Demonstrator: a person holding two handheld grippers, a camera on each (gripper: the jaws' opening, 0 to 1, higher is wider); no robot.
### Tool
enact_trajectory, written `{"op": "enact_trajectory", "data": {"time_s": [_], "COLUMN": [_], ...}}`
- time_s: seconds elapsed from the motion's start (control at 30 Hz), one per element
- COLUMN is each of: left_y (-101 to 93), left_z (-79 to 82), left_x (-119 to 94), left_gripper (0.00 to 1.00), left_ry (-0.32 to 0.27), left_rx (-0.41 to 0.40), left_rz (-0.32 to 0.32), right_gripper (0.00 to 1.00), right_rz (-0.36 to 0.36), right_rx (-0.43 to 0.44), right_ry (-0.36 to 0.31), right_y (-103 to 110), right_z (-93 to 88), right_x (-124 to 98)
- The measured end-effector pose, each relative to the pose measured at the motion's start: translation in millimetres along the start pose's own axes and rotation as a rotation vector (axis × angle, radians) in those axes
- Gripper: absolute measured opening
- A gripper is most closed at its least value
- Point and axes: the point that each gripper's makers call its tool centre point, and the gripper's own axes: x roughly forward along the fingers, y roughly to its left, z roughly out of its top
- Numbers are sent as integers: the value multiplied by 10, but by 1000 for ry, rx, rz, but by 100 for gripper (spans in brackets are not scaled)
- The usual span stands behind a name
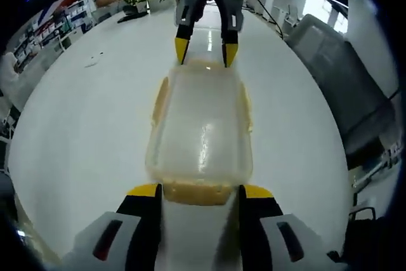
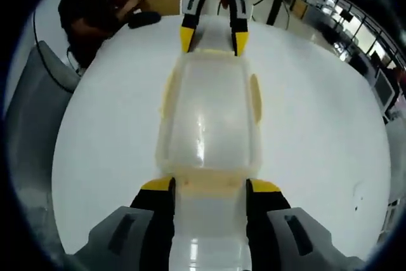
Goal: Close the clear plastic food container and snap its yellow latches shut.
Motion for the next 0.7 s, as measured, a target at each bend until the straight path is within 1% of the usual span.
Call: {"op": "enact_trajectory", "data": {"time_s": [0.1, 0.13, 0.3, 0.43, 0.63, 0.7], "left_y": [-7, -6, 0, 15, 27, 24], "left_z": [2, -2, -6, -1, 0, -4], "left_x": [2, 1, -2, -1, -2, -5], "left_gripper": [43, 43, 43, 42, 41, 38], "left_ry": [-2, -4, -19, -25, -15, -2], "left_rx": [14, 11, 13, 18, 24, 33], "left_rz": [1, 2, 0, -3, -8, -13], "right_gripper": [40, 40, 38, 38, 38, 37], "right_rz": [-4, -10, 8, 7, 6, 8], "right_rx": [-1, 13, 23, 36, 36, 31], "right_ry": [8, 7, 4, 4, 6, 9], "right_y": [16, 4, 41, 35, 33, 35], "right_z": [12, 16, 26, 24, 23, 18], "right_x": [10, 7, 5, 2, -2, -2]}}
